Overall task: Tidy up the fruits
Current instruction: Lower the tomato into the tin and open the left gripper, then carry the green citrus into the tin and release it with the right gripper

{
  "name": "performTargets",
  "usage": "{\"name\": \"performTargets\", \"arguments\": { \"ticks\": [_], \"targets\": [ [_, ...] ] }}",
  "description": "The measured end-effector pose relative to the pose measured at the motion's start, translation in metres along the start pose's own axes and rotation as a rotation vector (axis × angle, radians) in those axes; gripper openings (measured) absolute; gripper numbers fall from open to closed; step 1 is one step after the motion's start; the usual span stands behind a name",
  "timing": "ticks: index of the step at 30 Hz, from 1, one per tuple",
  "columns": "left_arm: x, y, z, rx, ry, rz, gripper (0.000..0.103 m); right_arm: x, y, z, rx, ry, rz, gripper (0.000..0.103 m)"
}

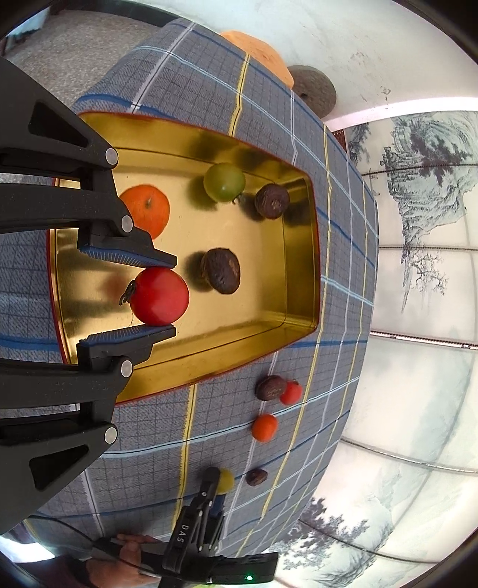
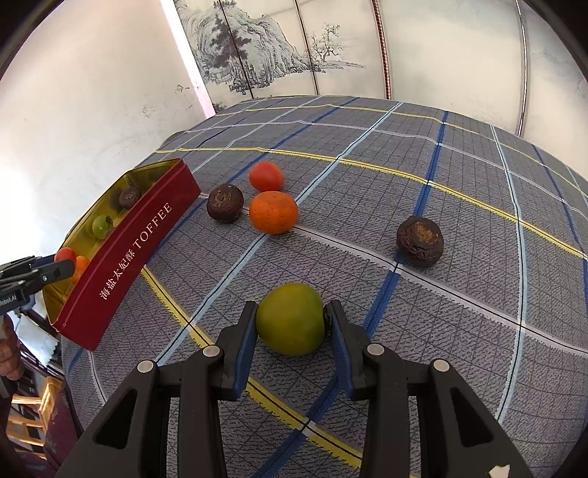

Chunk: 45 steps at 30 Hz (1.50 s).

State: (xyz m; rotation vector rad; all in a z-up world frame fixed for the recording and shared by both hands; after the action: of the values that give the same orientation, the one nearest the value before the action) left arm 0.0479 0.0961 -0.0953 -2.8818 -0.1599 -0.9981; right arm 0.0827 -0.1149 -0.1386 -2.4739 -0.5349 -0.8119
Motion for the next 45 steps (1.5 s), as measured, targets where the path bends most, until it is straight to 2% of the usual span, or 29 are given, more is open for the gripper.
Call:
{"name": "performTargets", "arguments": {
  "ticks": [12,15,17,20,27,35,40,45],
  "targets": [
    [-0.004,0.015,0.002,0.047,0.014,0.069,0.034,0.000,0.000,0.000,0.000,-0.001,0.000,0.036],
    [-0.004,0.016,0.001,0.066,0.025,0.075,0.047,0.000,0.000,0.000,-0.001,-0.001,-0.001,0.036],
    [-0.003,0.015,-0.001,0.076,0.036,0.075,0.061,0.000,0.000,-0.001,0.000,-0.001,-0.001,0.036],
    [-0.001,0.016,-0.004,0.098,0.059,0.083,0.067,0.000,0.000,-0.001,0.000,-0.001,-0.001,0.036],
    [-0.003,0.017,-0.009,0.152,0.077,0.110,0.068,0.000,-0.001,0.000,-0.006,-0.004,-0.008,0.036],
    [-0.005,0.007,-0.017,0.177,0.095,0.103,0.070,-0.005,-0.005,-0.004,-0.010,-0.003,-0.004,0.035],
    [-0.005,-0.001,-0.027,0.184,0.120,0.088,0.075,0.006,-0.036,-0.015,0.068,0.020,-0.013,0.035],
    [-0.006,-0.012,-0.036,0.195,0.143,0.075,0.078,0.032,-0.100,-0.011,0.178,0.018,-0.095,0.035]
  ]
}}
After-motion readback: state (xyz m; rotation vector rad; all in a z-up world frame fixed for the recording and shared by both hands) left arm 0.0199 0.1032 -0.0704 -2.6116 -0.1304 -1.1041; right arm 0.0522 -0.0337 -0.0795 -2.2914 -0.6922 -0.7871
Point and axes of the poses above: each gripper's, at about its wrist camera, not at the fingertips, and z roughly the way its jaws point, y to its right, x to its top, the point moved 8 cm from there along z, roughly the way its jaws point, and after that the axes turned 9 degrees about x, right-handed, at the moved point
